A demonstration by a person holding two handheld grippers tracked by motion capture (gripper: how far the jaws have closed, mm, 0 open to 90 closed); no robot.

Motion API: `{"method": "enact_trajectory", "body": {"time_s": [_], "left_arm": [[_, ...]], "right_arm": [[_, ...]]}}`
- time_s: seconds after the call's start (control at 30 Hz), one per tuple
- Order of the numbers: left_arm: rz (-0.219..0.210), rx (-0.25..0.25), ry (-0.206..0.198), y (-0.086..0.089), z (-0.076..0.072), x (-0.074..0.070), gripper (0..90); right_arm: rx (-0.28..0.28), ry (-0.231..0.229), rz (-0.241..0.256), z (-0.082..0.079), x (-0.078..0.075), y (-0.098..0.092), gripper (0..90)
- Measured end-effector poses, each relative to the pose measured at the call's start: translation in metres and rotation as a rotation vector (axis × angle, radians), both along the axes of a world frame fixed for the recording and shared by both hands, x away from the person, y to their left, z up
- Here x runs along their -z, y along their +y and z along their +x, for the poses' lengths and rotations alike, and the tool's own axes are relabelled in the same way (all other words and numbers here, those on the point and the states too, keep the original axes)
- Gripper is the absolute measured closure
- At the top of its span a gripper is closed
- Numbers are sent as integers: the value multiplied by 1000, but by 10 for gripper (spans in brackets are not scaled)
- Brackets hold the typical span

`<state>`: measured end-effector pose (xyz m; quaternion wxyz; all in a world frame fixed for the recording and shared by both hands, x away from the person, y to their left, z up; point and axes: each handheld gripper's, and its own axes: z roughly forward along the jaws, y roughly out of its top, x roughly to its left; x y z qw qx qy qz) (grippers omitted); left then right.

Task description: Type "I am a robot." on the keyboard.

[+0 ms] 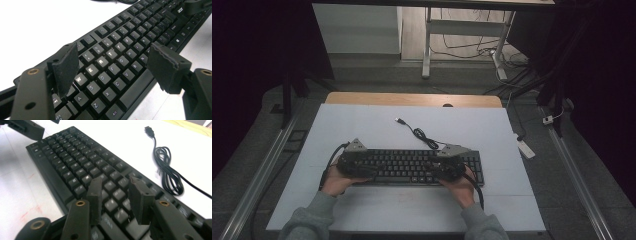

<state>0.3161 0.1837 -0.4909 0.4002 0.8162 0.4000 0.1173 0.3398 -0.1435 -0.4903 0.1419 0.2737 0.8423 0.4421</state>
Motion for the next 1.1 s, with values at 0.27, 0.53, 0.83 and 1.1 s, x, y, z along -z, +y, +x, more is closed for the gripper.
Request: {"method": "enact_trajectory", "body": {"time_s": [0.27,0.53,0.83,1.1], "left_arm": [[-1,-5,-10,0,-1,-1,266],[-17,-13,-25,2,-1,-3,279],[-47,3,-35,3,-2,-4,360],[-41,13,-39,0,-3,-4,526]], "right_arm": [[26,-22,1,-17,-3,-38,549],[38,-21,11,-25,-3,-64,509],[53,-13,5,-24,4,-73,502],[48,-13,-9,-24,5,-71,497]]}}
